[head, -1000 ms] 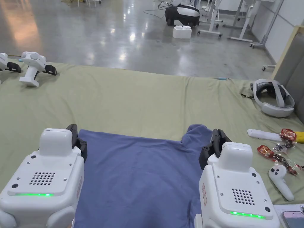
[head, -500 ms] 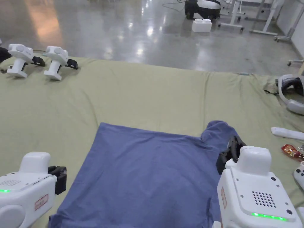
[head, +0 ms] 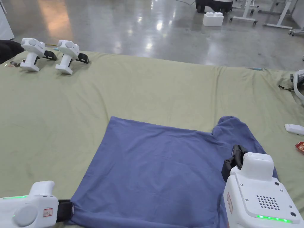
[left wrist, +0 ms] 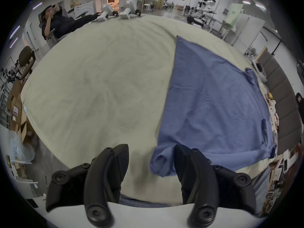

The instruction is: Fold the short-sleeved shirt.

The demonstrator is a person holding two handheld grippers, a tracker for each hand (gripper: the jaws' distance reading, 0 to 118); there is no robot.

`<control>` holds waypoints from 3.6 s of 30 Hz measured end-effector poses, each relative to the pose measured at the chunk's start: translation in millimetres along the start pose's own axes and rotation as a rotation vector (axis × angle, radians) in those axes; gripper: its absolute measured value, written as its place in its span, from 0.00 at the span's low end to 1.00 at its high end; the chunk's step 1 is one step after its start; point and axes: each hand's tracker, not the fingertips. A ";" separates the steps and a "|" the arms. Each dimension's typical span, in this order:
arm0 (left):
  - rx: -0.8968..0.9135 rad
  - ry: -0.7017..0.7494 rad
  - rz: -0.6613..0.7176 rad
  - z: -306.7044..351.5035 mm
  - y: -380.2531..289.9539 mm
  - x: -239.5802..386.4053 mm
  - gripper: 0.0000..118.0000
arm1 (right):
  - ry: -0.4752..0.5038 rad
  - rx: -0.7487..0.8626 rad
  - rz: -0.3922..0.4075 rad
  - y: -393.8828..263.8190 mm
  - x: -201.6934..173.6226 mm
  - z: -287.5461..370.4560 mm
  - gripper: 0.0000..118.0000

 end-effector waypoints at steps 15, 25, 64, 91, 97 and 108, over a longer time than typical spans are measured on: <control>-0.046 0.116 -0.321 -31.9 -4.4 33.0 0.10 | -0.001 -0.106 -0.092 -19.4 29.1 5.5 0.05; -0.006 0.068 -0.247 -19.8 -6.3 22.0 0.08 | -0.002 -0.549 0.043 -54.4 112.2 16.2 0.40; 0.240 -0.026 -0.079 25.8 42.6 35.3 0.08 | 0.026 -0.746 -0.068 -57.9 162.7 10.7 0.07; 0.167 0.014 -0.052 -80.2 170.6 74.6 0.36 | -0.080 -0.713 0.038 -48.2 158.1 -163.6 0.53; 0.380 -0.098 -0.060 -30.7 161.6 92.0 0.40 | -0.068 -0.393 -0.005 6.5 142.6 -118.1 0.54; 0.909 -0.104 -0.116 97.3 90.0 159.5 0.25 | -0.114 0.137 0.047 49.2 57.0 -21.5 0.40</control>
